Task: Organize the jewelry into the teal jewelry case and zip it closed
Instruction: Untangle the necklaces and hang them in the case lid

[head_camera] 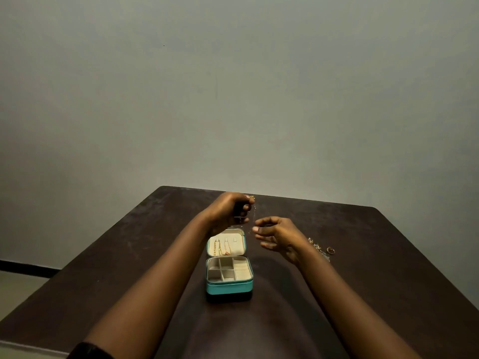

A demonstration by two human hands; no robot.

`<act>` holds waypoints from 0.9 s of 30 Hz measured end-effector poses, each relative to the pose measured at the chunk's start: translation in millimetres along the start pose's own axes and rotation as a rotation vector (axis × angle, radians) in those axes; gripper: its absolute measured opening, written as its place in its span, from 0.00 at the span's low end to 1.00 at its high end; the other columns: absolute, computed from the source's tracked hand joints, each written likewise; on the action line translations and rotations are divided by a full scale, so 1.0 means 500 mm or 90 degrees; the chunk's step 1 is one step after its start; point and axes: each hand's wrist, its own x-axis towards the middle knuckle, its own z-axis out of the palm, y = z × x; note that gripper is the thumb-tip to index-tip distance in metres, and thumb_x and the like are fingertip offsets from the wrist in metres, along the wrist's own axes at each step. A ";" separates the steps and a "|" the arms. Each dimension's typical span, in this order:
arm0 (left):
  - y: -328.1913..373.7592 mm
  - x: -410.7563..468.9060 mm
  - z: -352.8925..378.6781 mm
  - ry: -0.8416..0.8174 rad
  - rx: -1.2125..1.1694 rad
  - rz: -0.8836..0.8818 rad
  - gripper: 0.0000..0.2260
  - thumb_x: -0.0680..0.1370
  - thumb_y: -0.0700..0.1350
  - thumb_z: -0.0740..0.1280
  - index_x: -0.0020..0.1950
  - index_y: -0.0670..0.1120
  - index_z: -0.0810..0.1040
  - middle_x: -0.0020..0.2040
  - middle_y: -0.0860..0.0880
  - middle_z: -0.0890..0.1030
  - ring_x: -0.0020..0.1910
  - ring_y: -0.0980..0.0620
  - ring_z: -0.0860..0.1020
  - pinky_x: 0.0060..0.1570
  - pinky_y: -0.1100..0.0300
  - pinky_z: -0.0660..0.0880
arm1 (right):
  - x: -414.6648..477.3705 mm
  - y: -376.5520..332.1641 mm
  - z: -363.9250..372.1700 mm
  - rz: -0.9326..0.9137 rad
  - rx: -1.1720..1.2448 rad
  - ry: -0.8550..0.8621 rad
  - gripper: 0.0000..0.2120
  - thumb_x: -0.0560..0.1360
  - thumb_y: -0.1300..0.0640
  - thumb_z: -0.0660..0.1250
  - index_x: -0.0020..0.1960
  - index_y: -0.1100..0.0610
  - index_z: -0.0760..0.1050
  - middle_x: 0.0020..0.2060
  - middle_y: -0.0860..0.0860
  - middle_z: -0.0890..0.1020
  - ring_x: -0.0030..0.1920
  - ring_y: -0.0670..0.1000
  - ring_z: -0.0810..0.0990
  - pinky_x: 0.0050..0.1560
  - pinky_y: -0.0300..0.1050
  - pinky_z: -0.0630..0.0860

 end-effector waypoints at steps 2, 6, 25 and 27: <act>0.011 0.004 0.001 -0.004 0.101 -0.004 0.10 0.80 0.41 0.55 0.43 0.44 0.73 0.34 0.49 0.68 0.33 0.54 0.65 0.35 0.61 0.64 | 0.000 -0.005 0.005 -0.041 -0.001 -0.001 0.11 0.72 0.69 0.66 0.52 0.58 0.76 0.45 0.51 0.81 0.49 0.48 0.79 0.57 0.49 0.72; 0.029 0.010 0.001 -0.017 0.247 -0.026 0.06 0.77 0.38 0.56 0.44 0.40 0.71 0.34 0.48 0.67 0.31 0.54 0.63 0.31 0.61 0.60 | 0.000 -0.020 0.020 -0.157 0.026 -0.015 0.13 0.73 0.70 0.65 0.52 0.55 0.78 0.47 0.50 0.81 0.51 0.47 0.79 0.57 0.44 0.73; -0.013 0.020 -0.078 -0.057 0.181 -0.094 0.09 0.79 0.39 0.60 0.46 0.42 0.79 0.33 0.49 0.72 0.32 0.56 0.68 0.35 0.63 0.65 | 0.029 0.006 0.033 -0.030 0.072 0.079 0.07 0.73 0.69 0.65 0.42 0.60 0.79 0.36 0.54 0.81 0.38 0.51 0.79 0.44 0.44 0.75; -0.021 0.024 -0.076 -0.040 0.175 -0.076 0.09 0.79 0.38 0.60 0.46 0.41 0.79 0.34 0.49 0.73 0.32 0.56 0.69 0.34 0.64 0.66 | 0.029 0.007 0.035 -0.030 0.044 0.060 0.06 0.73 0.69 0.65 0.43 0.60 0.78 0.36 0.54 0.81 0.38 0.50 0.79 0.44 0.44 0.74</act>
